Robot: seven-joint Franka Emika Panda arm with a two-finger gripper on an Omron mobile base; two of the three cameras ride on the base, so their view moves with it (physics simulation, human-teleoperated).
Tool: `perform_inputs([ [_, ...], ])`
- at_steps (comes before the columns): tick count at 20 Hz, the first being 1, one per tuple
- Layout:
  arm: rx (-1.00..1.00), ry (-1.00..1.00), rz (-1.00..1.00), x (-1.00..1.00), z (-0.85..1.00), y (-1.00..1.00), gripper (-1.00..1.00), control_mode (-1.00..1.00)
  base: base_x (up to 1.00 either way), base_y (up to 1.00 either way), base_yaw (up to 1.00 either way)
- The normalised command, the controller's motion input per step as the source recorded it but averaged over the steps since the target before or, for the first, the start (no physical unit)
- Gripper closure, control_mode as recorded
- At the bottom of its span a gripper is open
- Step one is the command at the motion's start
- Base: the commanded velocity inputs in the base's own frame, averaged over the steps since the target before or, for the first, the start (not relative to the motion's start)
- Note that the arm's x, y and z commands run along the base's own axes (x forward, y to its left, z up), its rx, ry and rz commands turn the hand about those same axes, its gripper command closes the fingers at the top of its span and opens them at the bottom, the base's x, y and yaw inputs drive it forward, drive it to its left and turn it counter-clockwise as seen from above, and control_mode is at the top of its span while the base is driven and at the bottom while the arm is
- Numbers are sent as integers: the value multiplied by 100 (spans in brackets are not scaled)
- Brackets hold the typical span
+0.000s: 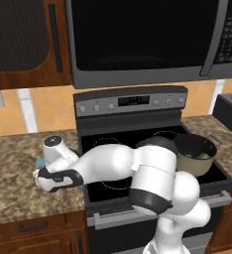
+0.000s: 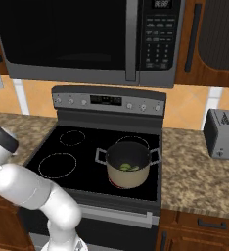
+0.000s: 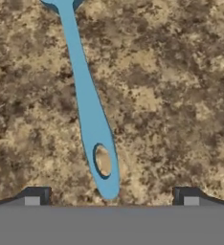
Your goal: Put the lime and cucumber in the pot. Retrieve the spatula and lightly stir the vegetables in the pot.
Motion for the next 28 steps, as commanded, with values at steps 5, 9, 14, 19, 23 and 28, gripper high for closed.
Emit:
perform_inputs([
  [5, 0, 1, -7, 15, -27, 14, -100, -100, 0, 0, 0],
  [9, 0, 2, -6, 0, -30, 0, 100, -100, 0, 0, 0],
  [14, 0, 1, -6, -9, -21, -1, 100, -100, 0, 0, 0],
  [19, 0, 0, -3, -14, -4, 0, 100, -100, 0, 0, 0],
  [23, 2, -18, 0, -78, 76, 0, 100, -100, 0, 0, 0],
  [28, 22, -10, -8, -100, 100, -24, 100, -100, 0, 0, 0],
])
